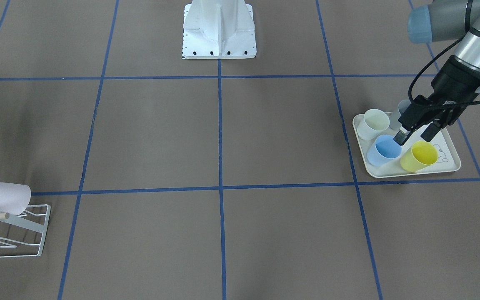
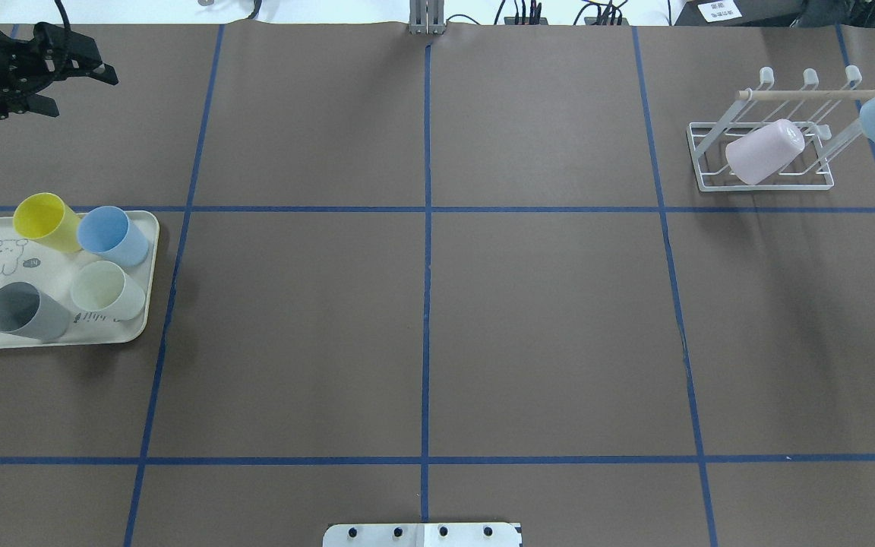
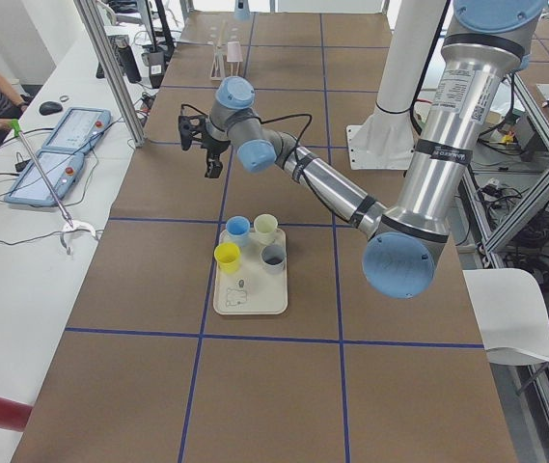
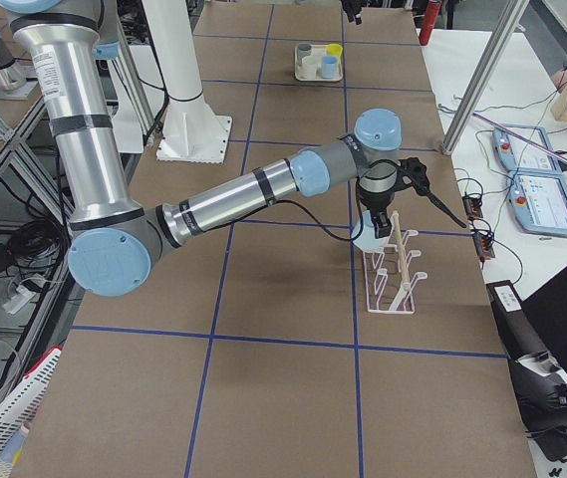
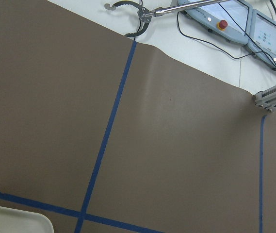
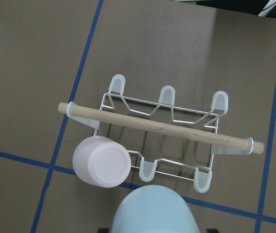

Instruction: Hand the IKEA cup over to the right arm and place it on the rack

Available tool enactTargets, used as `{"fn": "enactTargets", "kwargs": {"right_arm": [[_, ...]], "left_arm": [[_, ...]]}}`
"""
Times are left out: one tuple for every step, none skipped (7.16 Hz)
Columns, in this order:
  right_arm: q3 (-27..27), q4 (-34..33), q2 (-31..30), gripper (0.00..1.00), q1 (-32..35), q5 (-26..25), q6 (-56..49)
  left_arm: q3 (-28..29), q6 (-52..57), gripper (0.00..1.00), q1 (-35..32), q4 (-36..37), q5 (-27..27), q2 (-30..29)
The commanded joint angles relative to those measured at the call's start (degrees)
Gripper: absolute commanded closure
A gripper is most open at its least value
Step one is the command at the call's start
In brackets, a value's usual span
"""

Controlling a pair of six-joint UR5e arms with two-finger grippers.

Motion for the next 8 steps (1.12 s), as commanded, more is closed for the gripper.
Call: {"fn": "enactTargets", "kwargs": {"right_arm": [[-6.3, -2.3, 4.9, 0.73, -0.8, -0.3, -0.8], [-7.6, -2.2, 5.2, 0.73, -2.0, -0.5, -0.8], [-8.8, -1.9, 5.2, 0.73, -2.8, -0.3, -0.8], [-9.3, -1.9, 5.2, 0.73, -3.4, -0.3, -0.8], [-9.7, -1.9, 5.5, 0.73, -3.6, -0.4, -0.8], [-11.5, -1.9, 6.9, 0.74, -3.7, -0.4, -0.8], [-14.3, -1.8, 9.0, 0.74, -3.8, -0.3, -0.8], [-15.9, -1.7, 10.0, 0.74, -4.1, -0.4, -0.8]], "left_arm": [[-0.3, 0.2, 0.00, 0.0, 0.0, 0.0, 0.5], [-0.3, 0.1, 0.00, 0.0, 0.0, 0.0, 0.6], [-0.4, 0.1, 0.00, 0.1, 0.0, 0.0, 0.6], [-0.4, 0.1, 0.00, 0.1, 0.0, 0.0, 0.6], [-0.3, 0.1, 0.00, 0.1, 0.0, 0.0, 0.6], [-0.3, 0.1, 0.00, 0.2, 0.0, 0.0, 0.6], [-0.3, 0.1, 0.00, 0.2, 0.0, 0.0, 0.6], [-0.4, 0.1, 0.00, 0.2, 0.0, 0.0, 0.5]]}}
